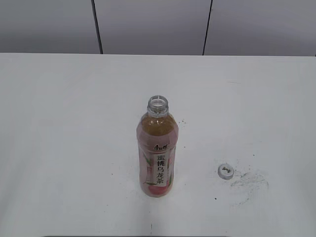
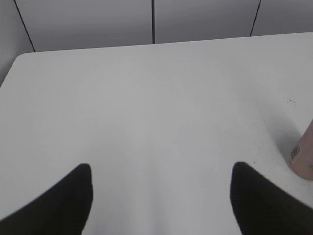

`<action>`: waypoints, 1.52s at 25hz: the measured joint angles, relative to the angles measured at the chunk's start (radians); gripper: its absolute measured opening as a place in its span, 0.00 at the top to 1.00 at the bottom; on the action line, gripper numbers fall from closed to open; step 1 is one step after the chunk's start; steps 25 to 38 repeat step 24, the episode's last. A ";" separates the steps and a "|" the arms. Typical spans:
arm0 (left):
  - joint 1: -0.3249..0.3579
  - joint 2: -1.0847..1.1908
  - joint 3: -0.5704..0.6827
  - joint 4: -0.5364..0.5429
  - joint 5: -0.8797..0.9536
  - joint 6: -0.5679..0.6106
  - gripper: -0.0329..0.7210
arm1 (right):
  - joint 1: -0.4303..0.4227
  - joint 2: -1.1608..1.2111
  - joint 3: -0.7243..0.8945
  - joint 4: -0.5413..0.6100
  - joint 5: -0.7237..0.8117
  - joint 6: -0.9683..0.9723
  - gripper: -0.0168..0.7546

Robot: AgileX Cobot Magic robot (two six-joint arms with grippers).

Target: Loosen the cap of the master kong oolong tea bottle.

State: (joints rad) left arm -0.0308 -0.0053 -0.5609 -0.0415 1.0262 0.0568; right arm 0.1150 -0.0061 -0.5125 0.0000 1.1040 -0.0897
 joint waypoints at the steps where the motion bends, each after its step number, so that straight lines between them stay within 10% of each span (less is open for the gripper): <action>1: 0.000 0.000 0.000 0.000 0.000 0.000 0.27 | 0.000 0.000 0.000 0.000 0.000 0.000 0.23; 38: 0.000 0.000 0.000 0.000 0.000 0.000 0.27 | 0.000 0.000 0.000 0.000 0.000 0.002 0.23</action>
